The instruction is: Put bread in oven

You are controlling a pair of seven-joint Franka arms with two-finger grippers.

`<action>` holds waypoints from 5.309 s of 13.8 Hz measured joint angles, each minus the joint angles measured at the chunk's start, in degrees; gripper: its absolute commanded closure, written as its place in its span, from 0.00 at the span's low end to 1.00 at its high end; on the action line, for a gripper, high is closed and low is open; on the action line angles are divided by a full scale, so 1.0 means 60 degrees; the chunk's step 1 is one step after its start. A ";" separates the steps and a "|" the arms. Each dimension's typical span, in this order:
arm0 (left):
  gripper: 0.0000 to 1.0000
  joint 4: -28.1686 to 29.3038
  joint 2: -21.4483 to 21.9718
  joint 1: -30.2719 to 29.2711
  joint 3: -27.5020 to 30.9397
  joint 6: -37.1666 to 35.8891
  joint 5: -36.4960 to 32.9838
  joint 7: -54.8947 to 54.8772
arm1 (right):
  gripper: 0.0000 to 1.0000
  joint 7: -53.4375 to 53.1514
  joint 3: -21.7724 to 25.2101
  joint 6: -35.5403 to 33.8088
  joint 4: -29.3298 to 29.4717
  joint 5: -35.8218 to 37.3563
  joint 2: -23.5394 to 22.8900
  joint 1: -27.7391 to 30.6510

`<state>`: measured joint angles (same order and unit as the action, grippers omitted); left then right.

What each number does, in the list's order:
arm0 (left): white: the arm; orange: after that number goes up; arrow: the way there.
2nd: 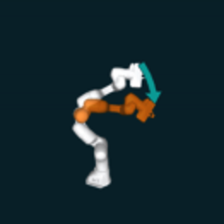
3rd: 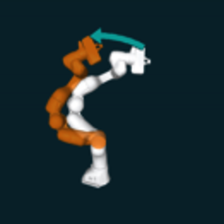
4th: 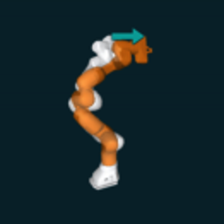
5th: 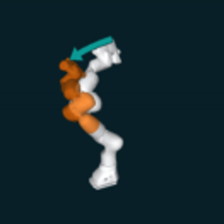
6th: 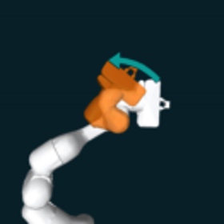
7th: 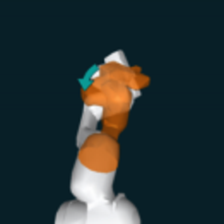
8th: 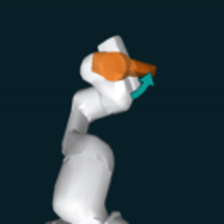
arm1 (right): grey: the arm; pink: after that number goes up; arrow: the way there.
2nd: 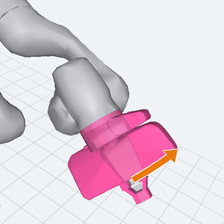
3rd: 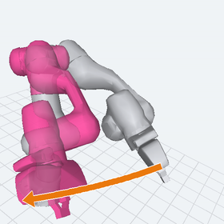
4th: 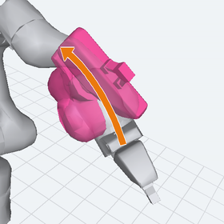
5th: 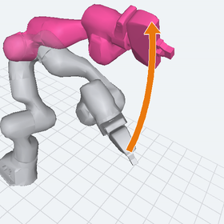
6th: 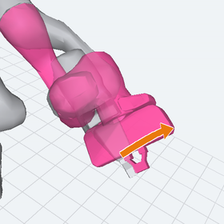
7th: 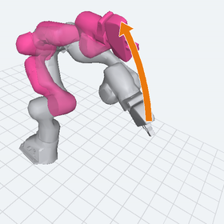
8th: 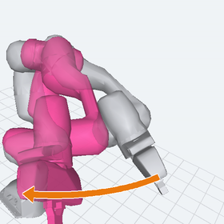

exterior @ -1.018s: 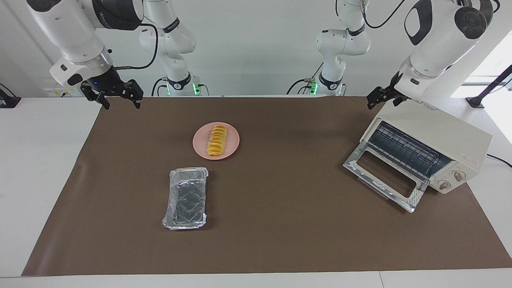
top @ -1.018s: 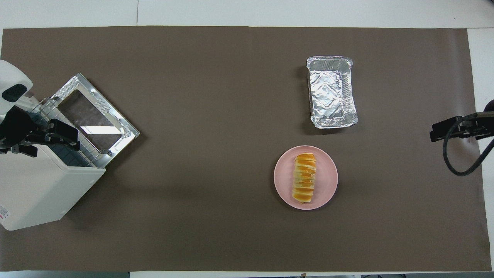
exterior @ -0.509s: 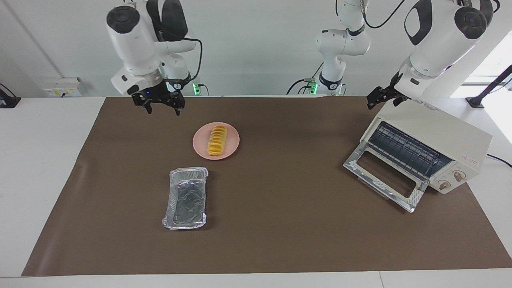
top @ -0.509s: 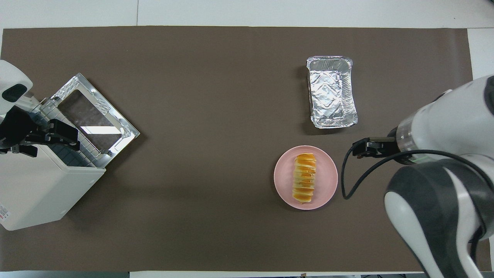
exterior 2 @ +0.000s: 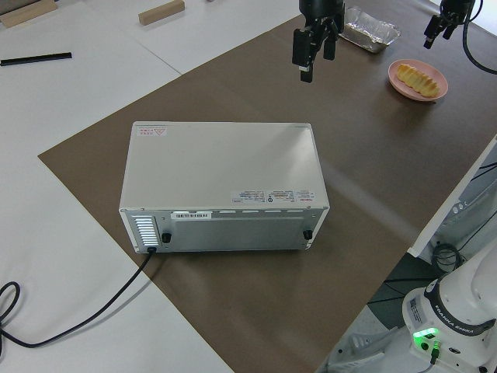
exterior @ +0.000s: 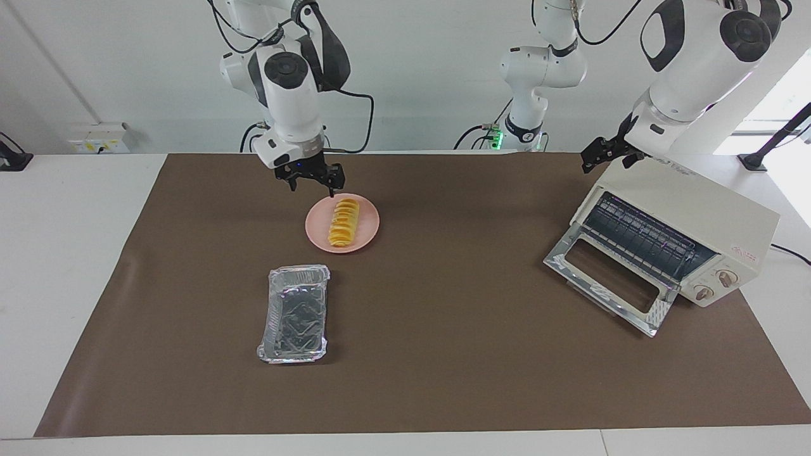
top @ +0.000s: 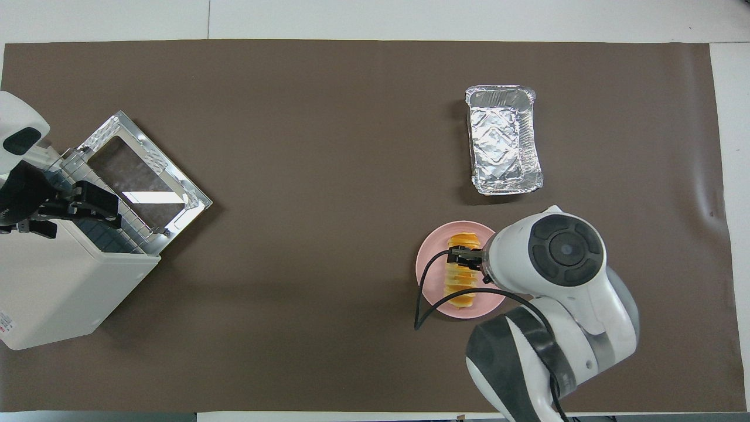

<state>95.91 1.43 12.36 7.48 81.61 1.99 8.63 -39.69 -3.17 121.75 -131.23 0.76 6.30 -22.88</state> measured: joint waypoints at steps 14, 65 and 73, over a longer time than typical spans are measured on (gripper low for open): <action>0.00 0.0000 0.0000 0.0000 0.0000 0.0000 0.0000 0.0000 | 1.00 -0.0677 0.0077 0.3678 -0.1374 -0.0007 -0.1590 -0.0130; 0.00 0.0000 0.0000 0.0000 0.0000 0.0000 0.0000 0.0000 | 0.00 0.5735 0.0426 -0.2143 0.9372 -0.0193 -0.7105 0.3113; 0.00 0.0000 0.0000 0.0000 0.0000 0.0000 0.0000 0.0000 | 1.00 0.5885 0.0398 0.0011 0.7581 -0.0004 -0.7041 0.3102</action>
<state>95.91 1.43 12.36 7.48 81.61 1.99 8.63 -4.39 -0.79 121.82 -85.74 0.74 -35.95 -4.27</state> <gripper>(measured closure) 0.000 0.273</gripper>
